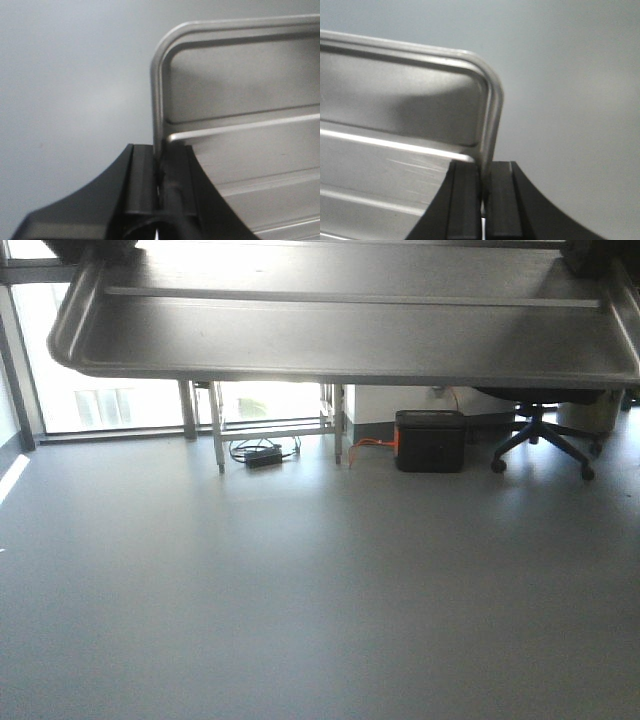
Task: Grab silver tray and stack on right shelf
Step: 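Keep the tray held in both grippers while driving across the room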
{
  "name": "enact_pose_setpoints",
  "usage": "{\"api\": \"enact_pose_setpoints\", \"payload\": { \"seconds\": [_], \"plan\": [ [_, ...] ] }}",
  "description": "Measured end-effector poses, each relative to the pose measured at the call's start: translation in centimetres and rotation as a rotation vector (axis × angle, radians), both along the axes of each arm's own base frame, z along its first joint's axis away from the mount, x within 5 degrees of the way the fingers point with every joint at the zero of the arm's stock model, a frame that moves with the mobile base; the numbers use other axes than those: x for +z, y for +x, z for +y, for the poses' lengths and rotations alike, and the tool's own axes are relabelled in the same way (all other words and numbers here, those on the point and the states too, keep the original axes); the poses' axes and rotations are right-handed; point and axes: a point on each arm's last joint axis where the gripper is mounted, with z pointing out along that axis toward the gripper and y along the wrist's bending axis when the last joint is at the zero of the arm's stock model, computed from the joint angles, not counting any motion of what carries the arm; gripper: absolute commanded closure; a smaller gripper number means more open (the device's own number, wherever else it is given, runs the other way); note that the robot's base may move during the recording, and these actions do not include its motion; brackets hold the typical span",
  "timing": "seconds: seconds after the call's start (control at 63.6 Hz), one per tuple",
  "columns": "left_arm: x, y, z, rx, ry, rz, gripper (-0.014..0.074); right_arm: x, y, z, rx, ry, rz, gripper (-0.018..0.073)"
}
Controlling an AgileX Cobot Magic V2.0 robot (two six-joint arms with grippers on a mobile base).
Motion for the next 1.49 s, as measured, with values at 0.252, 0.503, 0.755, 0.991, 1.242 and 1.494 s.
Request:
{"api": "enact_pose_setpoints", "payload": {
  "seconds": [0.252,0.503,0.755,0.991,1.242,1.494],
  "plan": [
    [0.00,0.00,0.00,0.000,0.000,0.000,0.0697,0.00,0.00,0.00,0.000,0.000,0.000,0.0502],
    [0.00,0.00,0.00,0.000,0.000,0.000,0.0697,0.00,0.00,0.00,0.000,0.000,0.000,0.0502],
    [0.00,0.00,0.00,0.000,0.000,0.000,0.0697,0.00,0.00,0.00,0.000,0.000,0.000,0.0502],
    [0.01,0.01,-0.01,-0.001,-0.001,-0.001,0.0697,0.00,0.00,0.00,0.000,0.000,0.000,0.0502],
    [0.01,0.01,-0.02,-0.001,-0.002,-0.002,0.0697,0.00,0.00,0.00,0.000,0.000,0.000,0.0502],
    [0.03,0.02,-0.04,-0.002,-0.004,-0.003,0.0697,0.00,0.01,-0.01,0.000,-0.002,-0.001,0.0502]
  ]
}}
